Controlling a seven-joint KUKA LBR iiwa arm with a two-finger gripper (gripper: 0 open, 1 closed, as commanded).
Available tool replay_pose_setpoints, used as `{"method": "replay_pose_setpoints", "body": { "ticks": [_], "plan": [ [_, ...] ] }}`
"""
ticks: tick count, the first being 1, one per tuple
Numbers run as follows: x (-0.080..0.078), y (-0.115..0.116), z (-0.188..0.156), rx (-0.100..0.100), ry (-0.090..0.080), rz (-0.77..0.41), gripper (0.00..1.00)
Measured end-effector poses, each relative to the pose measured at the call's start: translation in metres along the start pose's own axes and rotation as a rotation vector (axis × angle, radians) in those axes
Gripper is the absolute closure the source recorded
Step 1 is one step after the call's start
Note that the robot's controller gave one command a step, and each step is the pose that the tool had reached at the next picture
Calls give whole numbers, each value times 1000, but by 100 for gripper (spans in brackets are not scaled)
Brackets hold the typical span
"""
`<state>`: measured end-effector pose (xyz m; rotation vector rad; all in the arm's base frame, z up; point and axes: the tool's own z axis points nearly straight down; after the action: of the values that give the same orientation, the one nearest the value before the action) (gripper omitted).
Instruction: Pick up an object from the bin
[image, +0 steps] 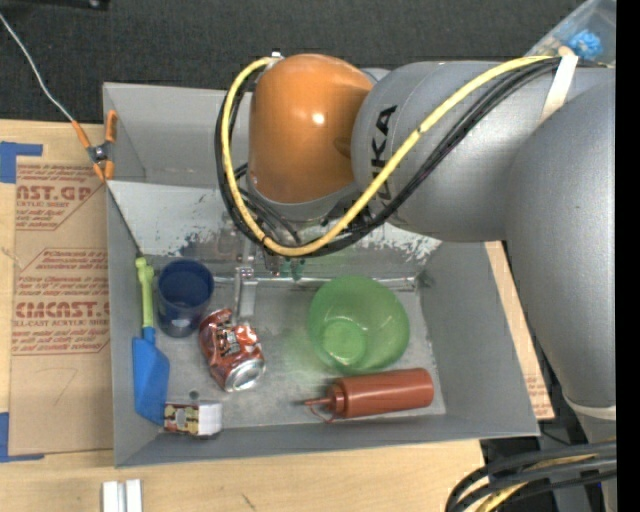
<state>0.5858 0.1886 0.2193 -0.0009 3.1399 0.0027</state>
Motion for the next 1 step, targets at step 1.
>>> {"method": "replay_pose_setpoints", "body": {
  "ticks": [1],
  "plan": [
    [7, 2, 58, 0, 0, -157, 0]
  ]
}}
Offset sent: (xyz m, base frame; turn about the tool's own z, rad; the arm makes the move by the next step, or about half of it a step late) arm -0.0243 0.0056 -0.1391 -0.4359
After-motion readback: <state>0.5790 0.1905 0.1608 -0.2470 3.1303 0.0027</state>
